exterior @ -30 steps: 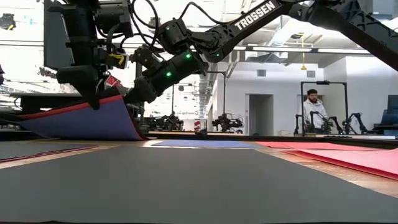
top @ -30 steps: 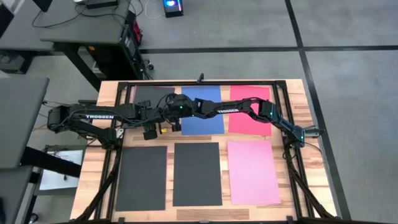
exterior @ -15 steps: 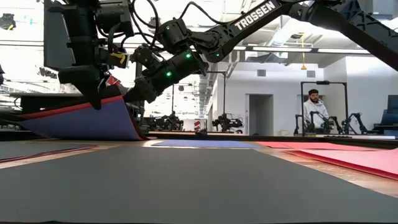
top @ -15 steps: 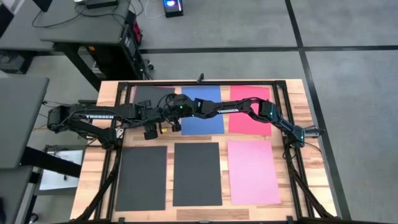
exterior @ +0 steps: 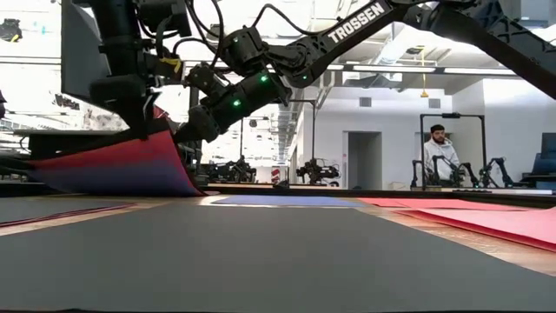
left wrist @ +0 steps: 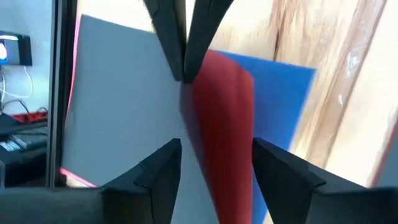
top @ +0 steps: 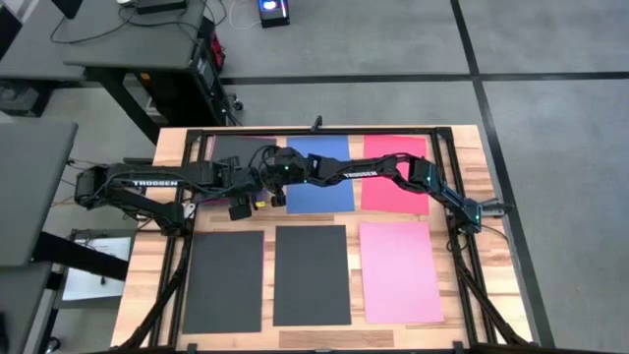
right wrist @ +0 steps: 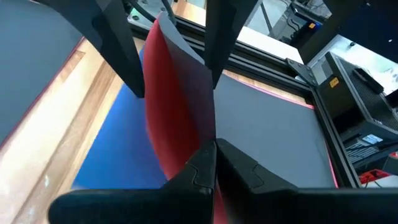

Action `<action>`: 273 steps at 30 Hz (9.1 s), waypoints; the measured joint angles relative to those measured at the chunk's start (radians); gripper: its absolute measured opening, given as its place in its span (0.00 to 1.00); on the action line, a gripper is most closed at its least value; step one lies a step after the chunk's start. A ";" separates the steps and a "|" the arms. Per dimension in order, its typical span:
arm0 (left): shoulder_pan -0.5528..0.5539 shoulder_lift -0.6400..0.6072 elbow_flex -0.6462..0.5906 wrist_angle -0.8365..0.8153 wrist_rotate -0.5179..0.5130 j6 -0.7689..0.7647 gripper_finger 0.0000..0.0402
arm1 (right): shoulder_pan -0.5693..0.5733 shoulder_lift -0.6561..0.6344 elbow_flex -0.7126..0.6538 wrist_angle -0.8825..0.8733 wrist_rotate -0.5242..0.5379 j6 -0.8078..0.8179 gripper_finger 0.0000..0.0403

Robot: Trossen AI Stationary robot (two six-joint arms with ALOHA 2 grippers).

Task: Organize paper
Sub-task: Stack the black paper on top of the black paper

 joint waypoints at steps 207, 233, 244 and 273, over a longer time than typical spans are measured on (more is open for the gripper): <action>-1.428 -0.084 -0.415 0.840 -1.019 -0.898 0.33 | 0.863 -0.441 0.306 -0.757 0.903 0.431 0.00; -0.833 0.254 -0.666 2.366 -0.119 -0.068 0.47 | 0.835 -0.456 0.305 -0.721 0.812 0.329 0.00; -0.754 0.448 -0.542 2.488 0.006 0.018 0.47 | 0.839 -0.455 0.305 -0.721 0.813 0.341 0.00; -0.779 0.449 -0.445 2.424 0.113 0.002 0.47 | 0.834 -0.455 0.305 -0.731 0.813 0.353 0.00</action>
